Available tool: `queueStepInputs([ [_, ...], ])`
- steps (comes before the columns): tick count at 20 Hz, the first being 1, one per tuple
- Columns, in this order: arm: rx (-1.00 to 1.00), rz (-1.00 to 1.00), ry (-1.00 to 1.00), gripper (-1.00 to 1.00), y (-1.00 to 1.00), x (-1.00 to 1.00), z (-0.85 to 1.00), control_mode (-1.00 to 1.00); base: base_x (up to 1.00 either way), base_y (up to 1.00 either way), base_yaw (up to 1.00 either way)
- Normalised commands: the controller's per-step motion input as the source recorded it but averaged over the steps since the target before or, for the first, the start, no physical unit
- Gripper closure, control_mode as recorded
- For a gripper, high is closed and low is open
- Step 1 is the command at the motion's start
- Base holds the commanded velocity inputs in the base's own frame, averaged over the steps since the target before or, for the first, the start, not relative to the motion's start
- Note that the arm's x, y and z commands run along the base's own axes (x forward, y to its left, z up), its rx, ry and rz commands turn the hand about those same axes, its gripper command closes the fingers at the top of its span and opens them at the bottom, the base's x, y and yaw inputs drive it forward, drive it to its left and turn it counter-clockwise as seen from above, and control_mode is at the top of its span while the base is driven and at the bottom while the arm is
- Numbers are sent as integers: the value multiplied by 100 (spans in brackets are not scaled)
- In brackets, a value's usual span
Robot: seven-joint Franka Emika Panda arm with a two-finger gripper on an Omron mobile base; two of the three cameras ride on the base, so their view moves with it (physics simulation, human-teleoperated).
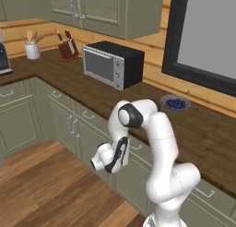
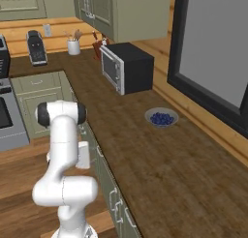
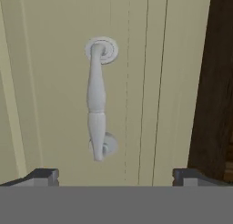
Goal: Take a straw from the drawer in front and place it inside the glass cup on the dining counter.
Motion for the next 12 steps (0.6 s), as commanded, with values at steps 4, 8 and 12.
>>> queueStepInputs([
  [4, 0, 0, 0, -100, -11, 52, -17, -100, 0, 0, 0],
  [8, 1, 0, 0, -100, -9, 46, -24, -100, 0, 0, 0],
  [12, 0, 0, 0, -100, -11, 36, -29, -100, 0, 0, 0],
])
